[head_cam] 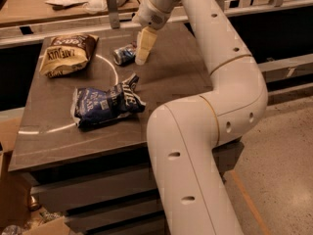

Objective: Move redbull can near blue chip bag

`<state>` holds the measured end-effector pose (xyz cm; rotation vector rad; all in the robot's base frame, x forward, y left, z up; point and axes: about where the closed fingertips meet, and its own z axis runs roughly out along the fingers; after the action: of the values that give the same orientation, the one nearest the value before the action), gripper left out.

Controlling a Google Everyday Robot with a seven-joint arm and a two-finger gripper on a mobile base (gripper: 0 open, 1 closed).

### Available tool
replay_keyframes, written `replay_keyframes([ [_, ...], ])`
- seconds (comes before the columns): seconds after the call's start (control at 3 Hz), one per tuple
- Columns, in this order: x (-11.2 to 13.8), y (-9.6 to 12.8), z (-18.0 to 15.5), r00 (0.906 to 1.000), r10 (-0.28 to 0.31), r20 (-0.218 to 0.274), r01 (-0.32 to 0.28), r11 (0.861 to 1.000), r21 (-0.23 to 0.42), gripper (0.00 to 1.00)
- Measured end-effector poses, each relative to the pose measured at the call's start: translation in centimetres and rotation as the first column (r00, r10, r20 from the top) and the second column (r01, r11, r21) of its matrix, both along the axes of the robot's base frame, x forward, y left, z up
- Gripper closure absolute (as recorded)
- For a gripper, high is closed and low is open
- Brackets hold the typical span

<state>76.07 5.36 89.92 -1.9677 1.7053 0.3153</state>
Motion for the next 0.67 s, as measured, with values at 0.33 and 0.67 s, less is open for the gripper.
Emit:
replay_keyframes([
  [0.33,0.79,0.51,0.32,0.9985,-0.047,0.026,0.049,0.997,-0.063,0.00],
  [0.67,1.24,0.39,0.03,0.9966,-0.074,0.035,0.078,0.992,-0.103,0.00],
])
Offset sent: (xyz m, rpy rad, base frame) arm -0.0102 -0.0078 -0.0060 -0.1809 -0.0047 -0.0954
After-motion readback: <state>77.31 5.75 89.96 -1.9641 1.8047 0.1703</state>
